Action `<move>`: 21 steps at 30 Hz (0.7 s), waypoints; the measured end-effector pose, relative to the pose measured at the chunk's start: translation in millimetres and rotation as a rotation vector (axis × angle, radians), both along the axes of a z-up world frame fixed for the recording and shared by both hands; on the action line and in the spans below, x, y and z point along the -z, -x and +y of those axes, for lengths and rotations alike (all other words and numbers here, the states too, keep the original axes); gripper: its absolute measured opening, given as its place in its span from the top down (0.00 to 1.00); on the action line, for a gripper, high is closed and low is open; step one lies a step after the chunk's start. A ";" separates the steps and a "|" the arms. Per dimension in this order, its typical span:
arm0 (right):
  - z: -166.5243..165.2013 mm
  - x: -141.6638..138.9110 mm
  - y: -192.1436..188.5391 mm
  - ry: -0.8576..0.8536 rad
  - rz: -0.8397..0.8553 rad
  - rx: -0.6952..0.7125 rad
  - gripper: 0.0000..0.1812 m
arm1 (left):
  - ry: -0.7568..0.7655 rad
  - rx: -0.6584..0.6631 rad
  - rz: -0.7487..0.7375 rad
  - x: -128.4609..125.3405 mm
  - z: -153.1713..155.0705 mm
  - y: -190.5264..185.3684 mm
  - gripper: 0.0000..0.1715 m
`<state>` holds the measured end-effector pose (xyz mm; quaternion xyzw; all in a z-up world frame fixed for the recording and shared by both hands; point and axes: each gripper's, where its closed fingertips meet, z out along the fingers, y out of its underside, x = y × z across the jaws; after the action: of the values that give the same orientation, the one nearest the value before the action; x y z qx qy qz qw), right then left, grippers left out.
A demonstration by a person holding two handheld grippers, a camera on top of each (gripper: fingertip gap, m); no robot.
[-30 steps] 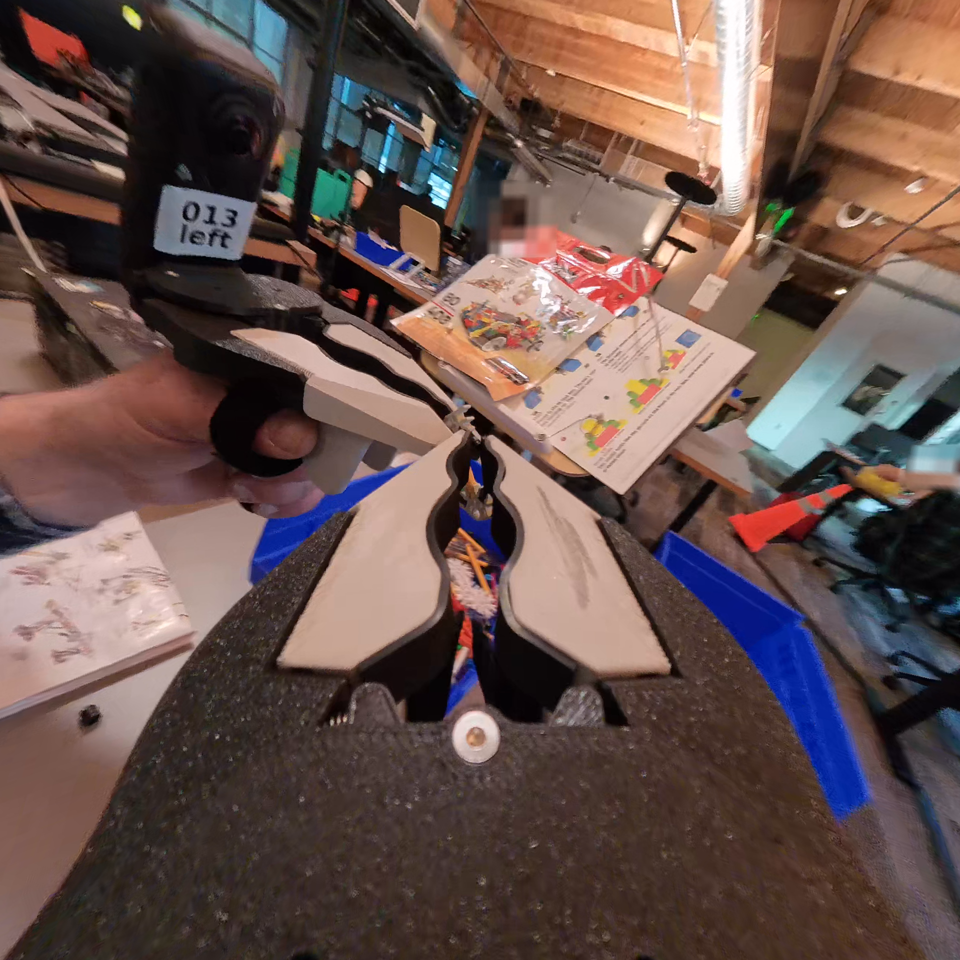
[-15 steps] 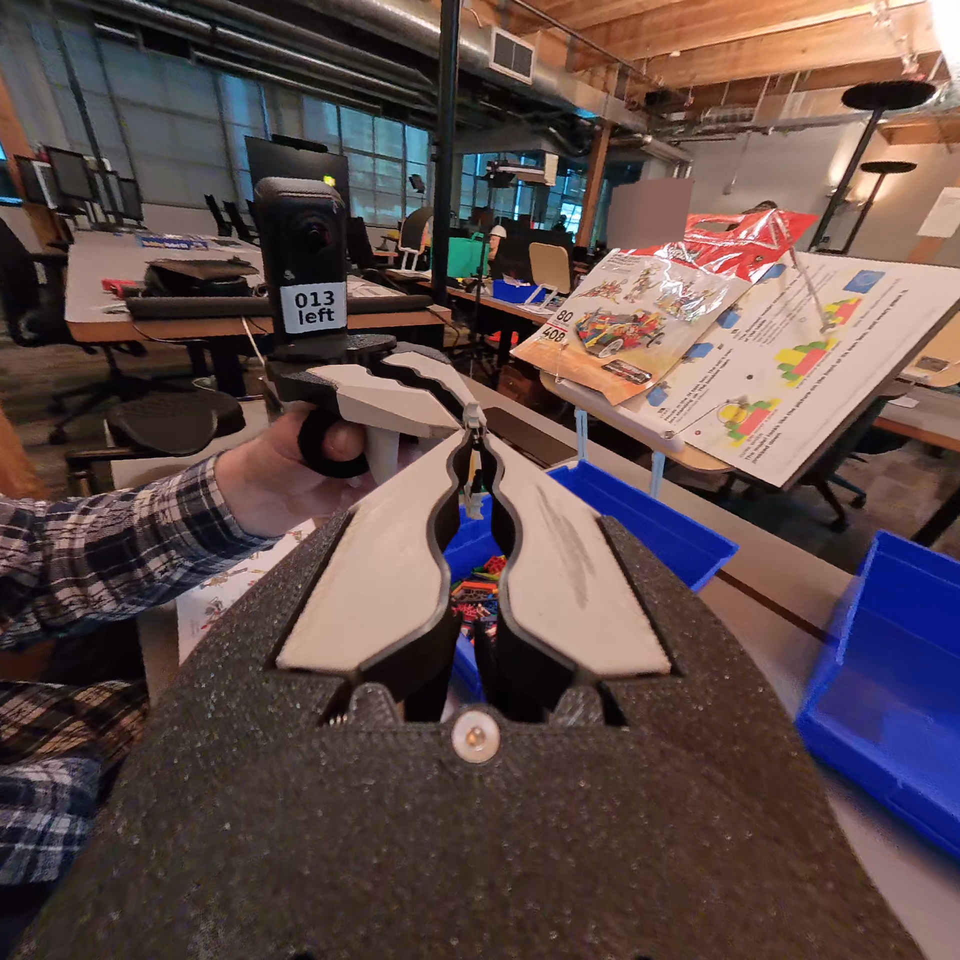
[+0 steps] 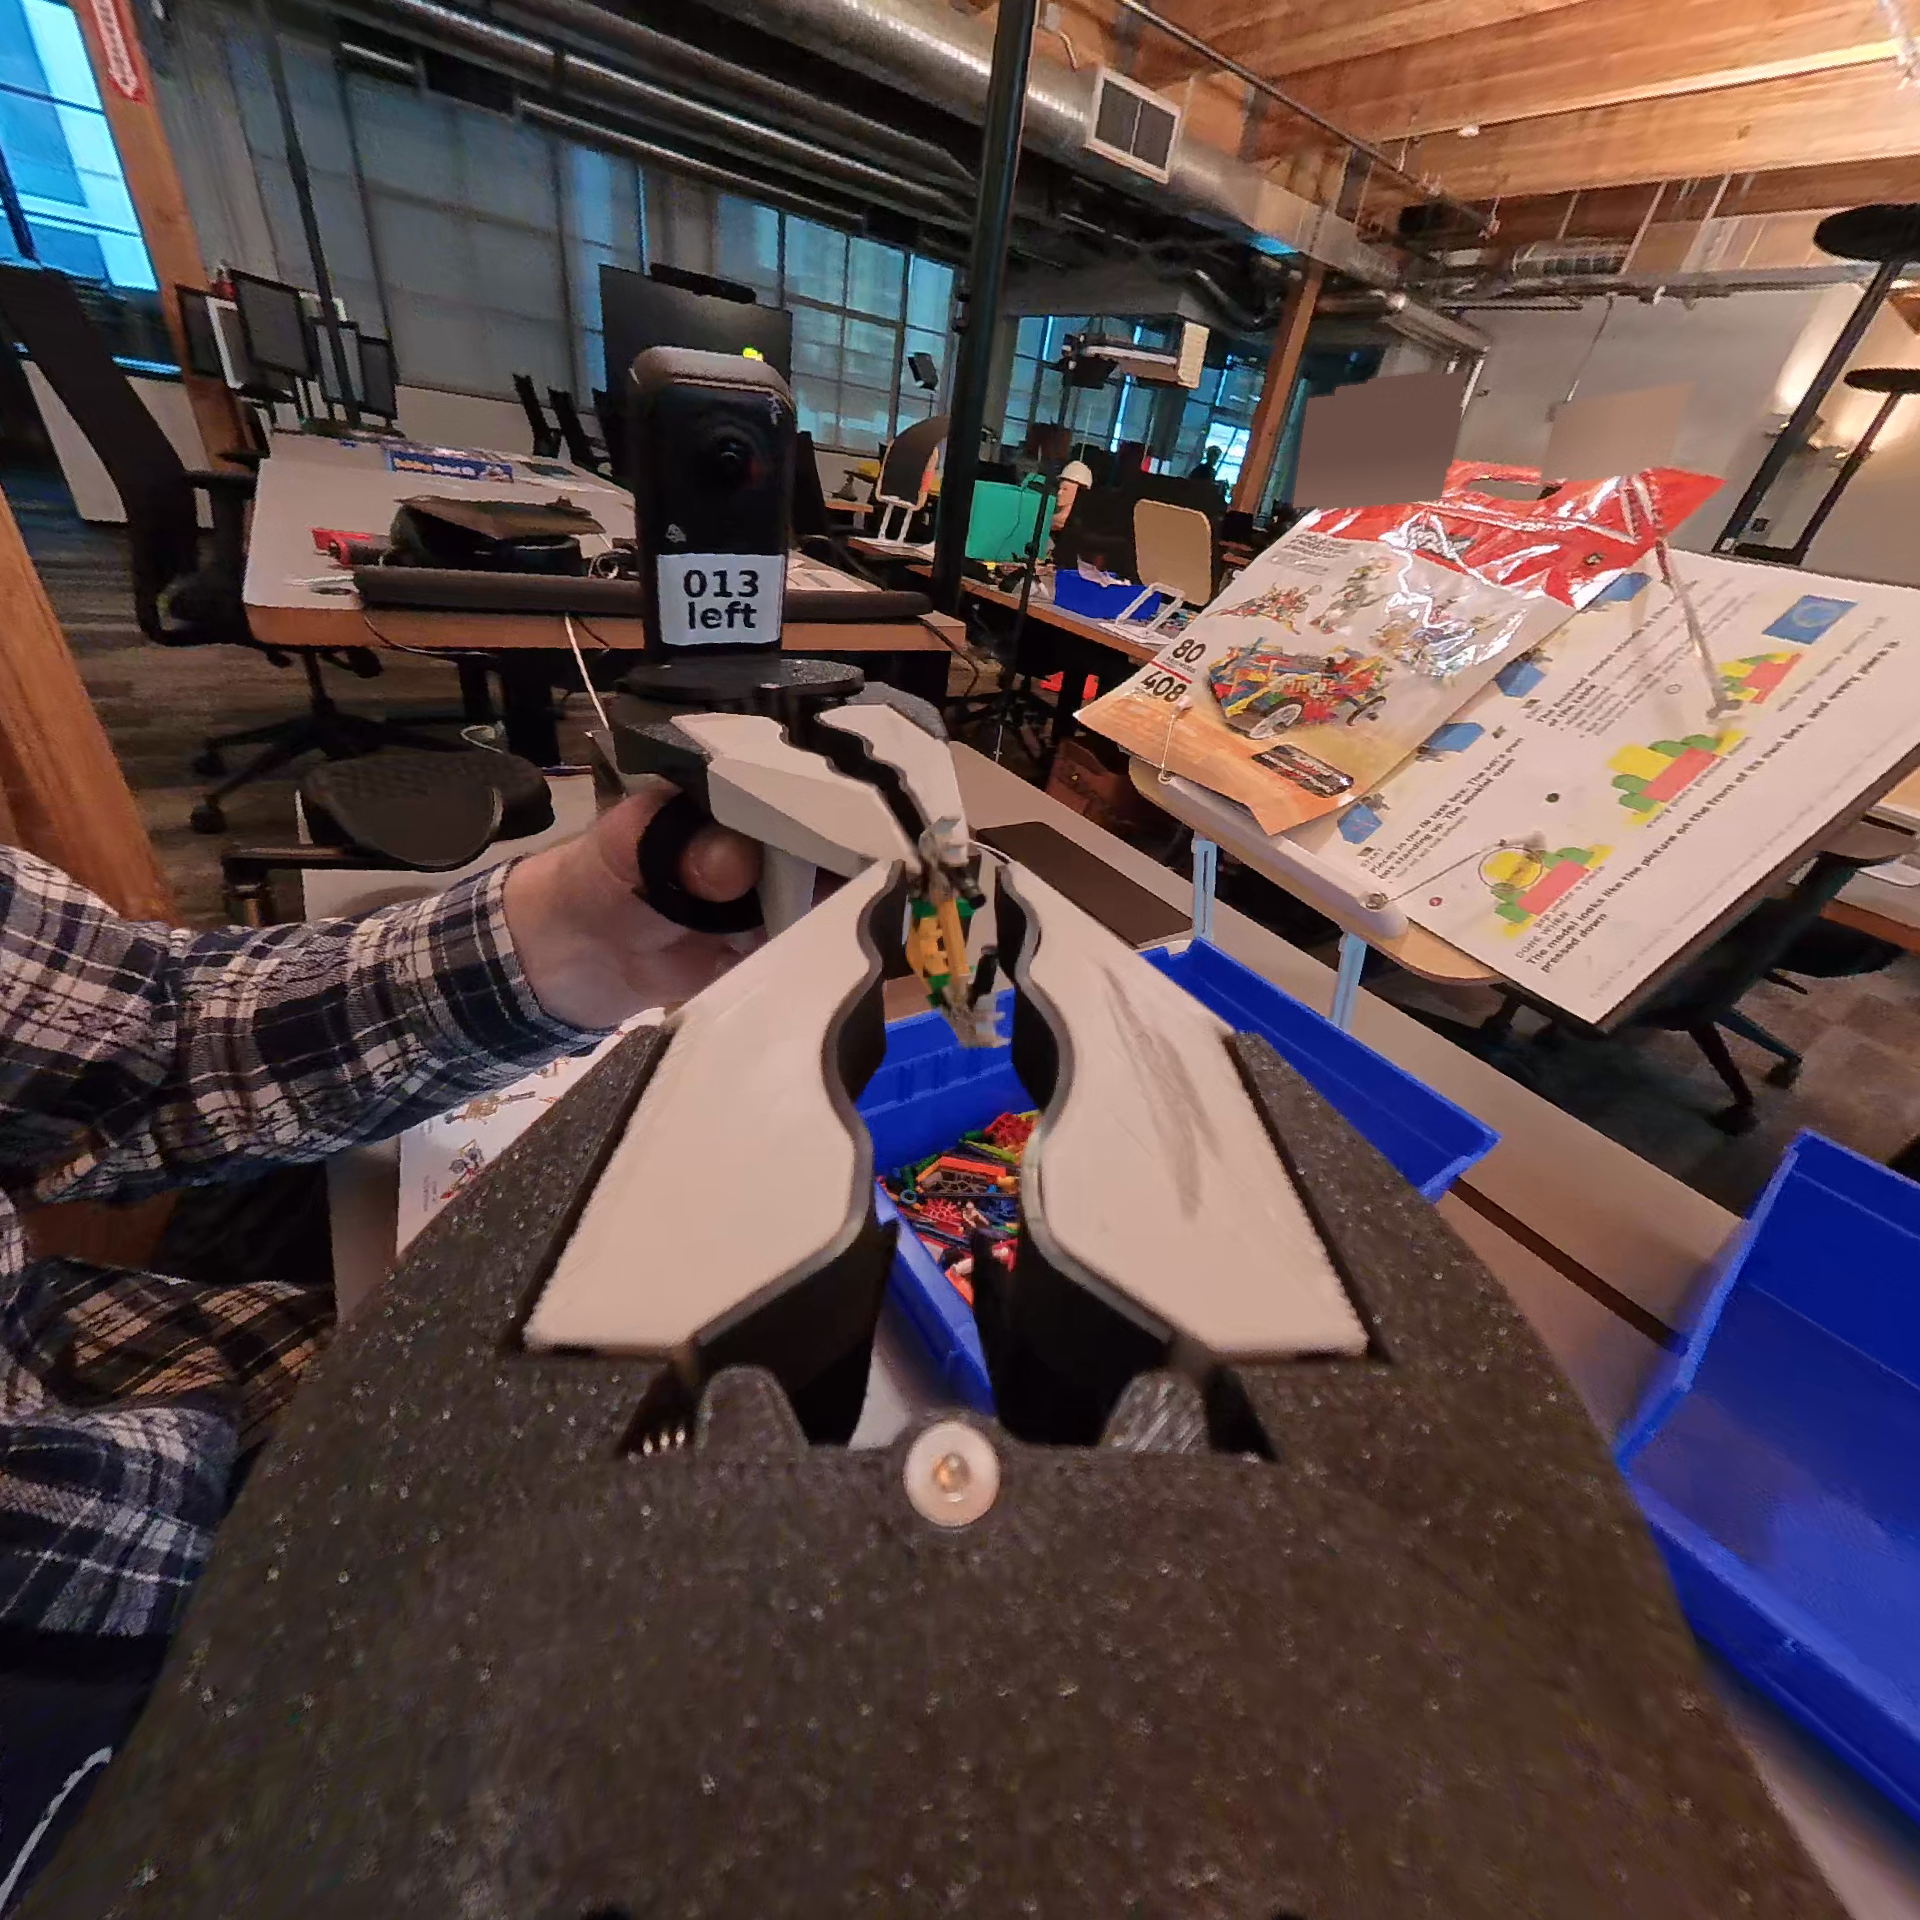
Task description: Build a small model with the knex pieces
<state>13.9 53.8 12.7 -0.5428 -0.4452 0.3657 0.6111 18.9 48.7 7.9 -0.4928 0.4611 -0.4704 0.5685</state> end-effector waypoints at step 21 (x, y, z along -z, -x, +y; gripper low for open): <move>31.9 3.6 -5.0 -0.075 -0.065 0.275 1.00 | -0.179 -0.354 0.091 2.8 32.4 -7.7 0.98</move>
<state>19.0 85.7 9.1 -0.5870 -0.3994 0.2438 0.6606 26.6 81.1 5.1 -0.5344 0.4326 -0.2976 0.6623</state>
